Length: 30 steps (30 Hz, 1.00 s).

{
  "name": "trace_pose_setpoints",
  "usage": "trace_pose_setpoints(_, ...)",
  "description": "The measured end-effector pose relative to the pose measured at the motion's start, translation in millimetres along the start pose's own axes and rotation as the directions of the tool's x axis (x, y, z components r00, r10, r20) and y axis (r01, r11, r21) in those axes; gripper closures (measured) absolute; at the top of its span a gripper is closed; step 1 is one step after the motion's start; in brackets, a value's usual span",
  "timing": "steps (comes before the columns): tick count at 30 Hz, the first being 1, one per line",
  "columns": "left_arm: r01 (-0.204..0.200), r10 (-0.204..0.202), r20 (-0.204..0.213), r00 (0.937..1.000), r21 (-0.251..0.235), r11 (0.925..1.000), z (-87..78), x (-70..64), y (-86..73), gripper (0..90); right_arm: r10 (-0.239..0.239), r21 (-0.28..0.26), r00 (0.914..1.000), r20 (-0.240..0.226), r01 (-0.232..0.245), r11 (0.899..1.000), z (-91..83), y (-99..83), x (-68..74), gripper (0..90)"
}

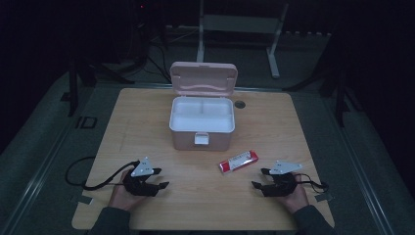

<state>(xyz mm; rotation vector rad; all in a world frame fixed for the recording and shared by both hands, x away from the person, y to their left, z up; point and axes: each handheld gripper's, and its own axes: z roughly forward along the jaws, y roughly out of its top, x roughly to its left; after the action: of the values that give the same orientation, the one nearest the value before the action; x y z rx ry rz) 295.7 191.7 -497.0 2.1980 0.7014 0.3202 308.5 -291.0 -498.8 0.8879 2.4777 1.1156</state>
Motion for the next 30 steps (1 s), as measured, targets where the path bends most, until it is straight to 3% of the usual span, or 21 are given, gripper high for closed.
trace_pose_setpoints(11, 0.009, -0.01, -0.03, 0.9995, -0.028, 0.9996, -4.2, -3.1, 0.5, 38.9, -0.066, -0.029, 0.9978, -0.006, 0.066, 0.997, -10.7, 20.4, 9.1, 32.2)
trace_pose_setpoints(23, -0.001, 0.001, -0.039, 0.9992, -0.007, 1.0, -2.6, -4.1, -0.5, 39.3, -0.182, -0.022, 0.9823, -0.046, 0.181, 0.983, -4.3, 69.3, 11.9, 28.5)
trace_pose_setpoints(30, 0.004, -0.003, -0.054, 0.9985, 0.003, 1.0, -1.6, -2.1, -1.9, 39.2, -0.232, 0.014, 0.9726, -0.019, 0.232, 0.973, 9.6, 87.9, 8.4, 23.3)
